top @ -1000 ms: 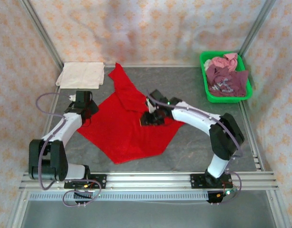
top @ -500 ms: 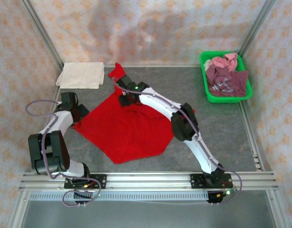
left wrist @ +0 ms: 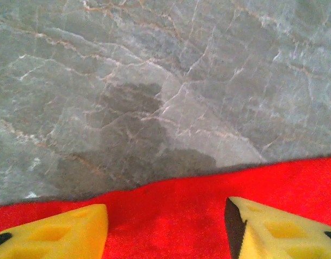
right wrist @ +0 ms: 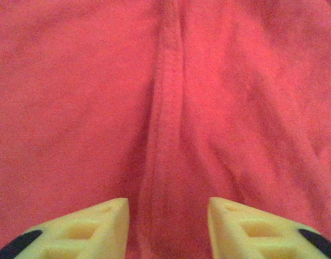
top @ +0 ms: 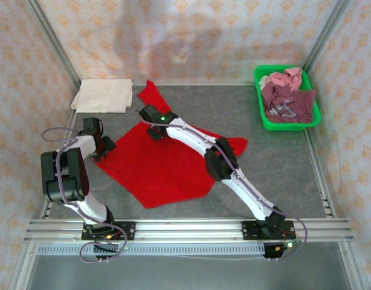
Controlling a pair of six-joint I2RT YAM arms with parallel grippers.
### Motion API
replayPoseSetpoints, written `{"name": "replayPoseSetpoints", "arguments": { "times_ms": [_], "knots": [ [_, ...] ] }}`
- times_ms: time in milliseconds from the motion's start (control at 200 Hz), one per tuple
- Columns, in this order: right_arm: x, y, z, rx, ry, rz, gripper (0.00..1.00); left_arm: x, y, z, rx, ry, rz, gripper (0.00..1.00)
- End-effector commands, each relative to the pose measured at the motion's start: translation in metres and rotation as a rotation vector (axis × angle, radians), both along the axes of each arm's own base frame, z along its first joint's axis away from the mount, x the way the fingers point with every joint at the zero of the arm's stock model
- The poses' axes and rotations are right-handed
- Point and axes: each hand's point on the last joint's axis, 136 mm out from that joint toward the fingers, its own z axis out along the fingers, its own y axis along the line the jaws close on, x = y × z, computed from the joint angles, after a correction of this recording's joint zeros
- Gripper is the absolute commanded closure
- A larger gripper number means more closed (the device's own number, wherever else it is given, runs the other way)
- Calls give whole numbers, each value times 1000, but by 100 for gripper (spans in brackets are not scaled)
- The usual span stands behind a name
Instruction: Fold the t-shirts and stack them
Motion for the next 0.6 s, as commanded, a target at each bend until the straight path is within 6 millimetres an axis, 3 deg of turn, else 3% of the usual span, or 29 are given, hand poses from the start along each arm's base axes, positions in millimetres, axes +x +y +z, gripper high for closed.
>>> {"name": "replayPoseSetpoints", "arguments": {
  "times_ms": [0, 150, 200, 260, 305, 345, 395, 500, 596],
  "knots": [
    [13, -12, 0, -76, -69, -42, 70, 7, 5, 1, 5, -1, -6, 51],
    [28, -25, 16, -59, -108, -107, 94, 2, 15, 7, 36, -2, 16, 78],
    [35, -30, 29, -44, -130, -135, 98, 1, 18, 12, 59, -8, 21, 80],
    [44, -38, 48, -8, -148, -165, 100, -1, 22, 18, 84, -12, 28, 91],
    [49, -43, 61, 22, -157, -183, 100, -3, 25, 23, 106, -14, 37, 93],
    [56, -50, 75, 53, -165, -204, 100, -6, 29, 26, 122, -15, 51, 91],
    [60, -55, 88, 79, -170, -214, 100, -8, 31, 30, 134, -24, 67, 71],
    [65, -64, 108, 117, -176, -225, 100, -15, 38, 40, 167, -47, 105, 52],
    [67, -68, 113, 131, -170, -230, 100, -21, 43, 38, 166, -31, 116, 50]
  ]
}}
